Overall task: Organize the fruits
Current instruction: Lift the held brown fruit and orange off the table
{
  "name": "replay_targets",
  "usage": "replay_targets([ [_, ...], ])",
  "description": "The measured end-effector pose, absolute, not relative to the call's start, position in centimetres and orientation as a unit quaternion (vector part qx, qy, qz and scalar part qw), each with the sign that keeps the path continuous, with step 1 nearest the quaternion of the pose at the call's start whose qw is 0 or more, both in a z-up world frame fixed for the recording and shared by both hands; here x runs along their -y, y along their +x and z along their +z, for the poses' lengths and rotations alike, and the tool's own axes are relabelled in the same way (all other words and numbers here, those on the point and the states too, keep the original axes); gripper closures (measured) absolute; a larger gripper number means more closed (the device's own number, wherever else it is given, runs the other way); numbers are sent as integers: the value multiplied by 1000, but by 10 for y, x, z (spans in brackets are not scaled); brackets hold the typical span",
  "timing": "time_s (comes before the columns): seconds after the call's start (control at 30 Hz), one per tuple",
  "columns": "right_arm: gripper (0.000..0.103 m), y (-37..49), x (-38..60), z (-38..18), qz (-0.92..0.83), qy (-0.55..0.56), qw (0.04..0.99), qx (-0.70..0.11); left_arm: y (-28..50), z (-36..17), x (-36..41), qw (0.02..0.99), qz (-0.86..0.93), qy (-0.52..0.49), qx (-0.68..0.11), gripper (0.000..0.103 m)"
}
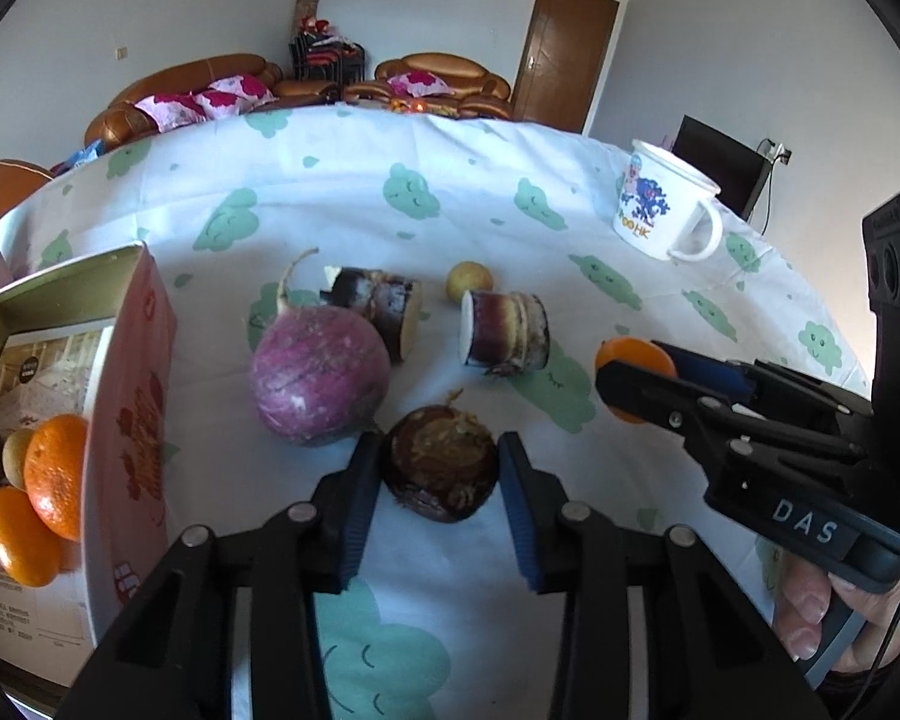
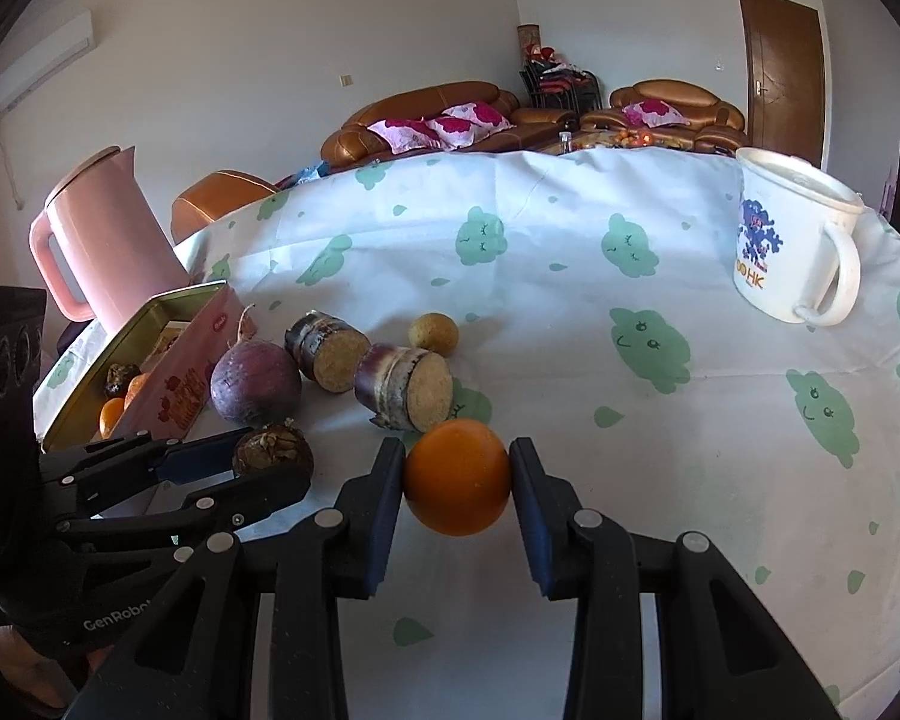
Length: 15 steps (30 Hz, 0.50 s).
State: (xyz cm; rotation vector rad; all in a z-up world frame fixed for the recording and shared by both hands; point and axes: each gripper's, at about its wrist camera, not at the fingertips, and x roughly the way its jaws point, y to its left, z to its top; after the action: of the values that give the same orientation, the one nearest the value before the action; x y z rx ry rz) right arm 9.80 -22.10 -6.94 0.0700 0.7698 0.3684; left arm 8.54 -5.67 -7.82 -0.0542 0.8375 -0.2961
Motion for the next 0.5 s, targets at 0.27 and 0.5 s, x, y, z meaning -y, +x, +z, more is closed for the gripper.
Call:
replay_targets([
  [0.27,65,94,222,-66,186,37,914,-359,78,-70,55,915,-136,-19,-381,62],
  [0.5,65,90,223,-62,190,37,918,-346,74,-67,54,920,-132,-16,-368,62],
])
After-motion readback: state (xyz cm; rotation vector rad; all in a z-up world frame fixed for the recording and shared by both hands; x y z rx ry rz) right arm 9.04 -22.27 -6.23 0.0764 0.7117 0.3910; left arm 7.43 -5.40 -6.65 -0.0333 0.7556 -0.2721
